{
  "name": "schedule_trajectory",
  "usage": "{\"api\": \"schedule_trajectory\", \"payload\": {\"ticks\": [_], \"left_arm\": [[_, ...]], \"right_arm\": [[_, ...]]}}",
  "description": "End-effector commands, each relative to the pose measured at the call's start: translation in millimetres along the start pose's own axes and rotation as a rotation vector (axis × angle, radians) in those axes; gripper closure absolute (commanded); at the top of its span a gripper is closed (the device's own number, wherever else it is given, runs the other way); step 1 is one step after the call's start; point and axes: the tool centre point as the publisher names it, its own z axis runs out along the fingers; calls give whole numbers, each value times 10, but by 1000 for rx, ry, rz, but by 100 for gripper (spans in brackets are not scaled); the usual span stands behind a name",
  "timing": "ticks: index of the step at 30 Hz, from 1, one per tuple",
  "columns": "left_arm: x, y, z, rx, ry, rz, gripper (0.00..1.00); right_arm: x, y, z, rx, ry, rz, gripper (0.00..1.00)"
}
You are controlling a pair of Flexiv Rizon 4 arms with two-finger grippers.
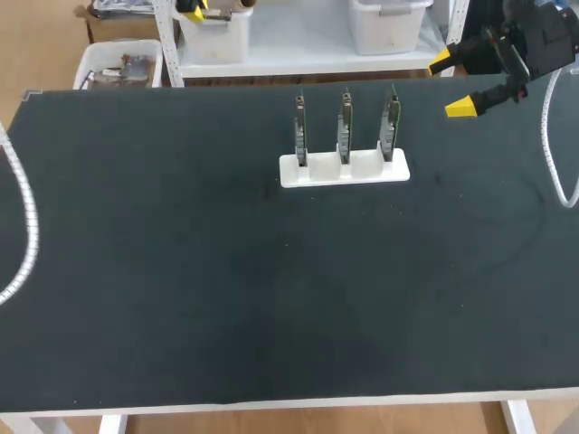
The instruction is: Pick up the optical module with the left hand, and insert it into the network port with the right hand.
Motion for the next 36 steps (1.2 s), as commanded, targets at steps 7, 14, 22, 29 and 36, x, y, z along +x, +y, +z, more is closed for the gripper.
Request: {"api": "schedule_trajectory", "payload": {"ticks": [7,14,22,29,36], "left_arm": [[-204,-64,274,78,-218,-48,100],[-386,-102,377,81,-309,-71,100],[-525,-73,395,5,-445,-21,100],[-539,-31,321,-76,-525,-3,100],[-592,17,217,-87,-510,107,100]], "right_arm": [[-2,3,1,1,0,-1,0],[-2,3,1,1,0,-1,0],[-2,3,1,1,0,-1,0],[-2,3,1,1,0,-1,0],[-2,3,1,1,0,-1,0]]}}
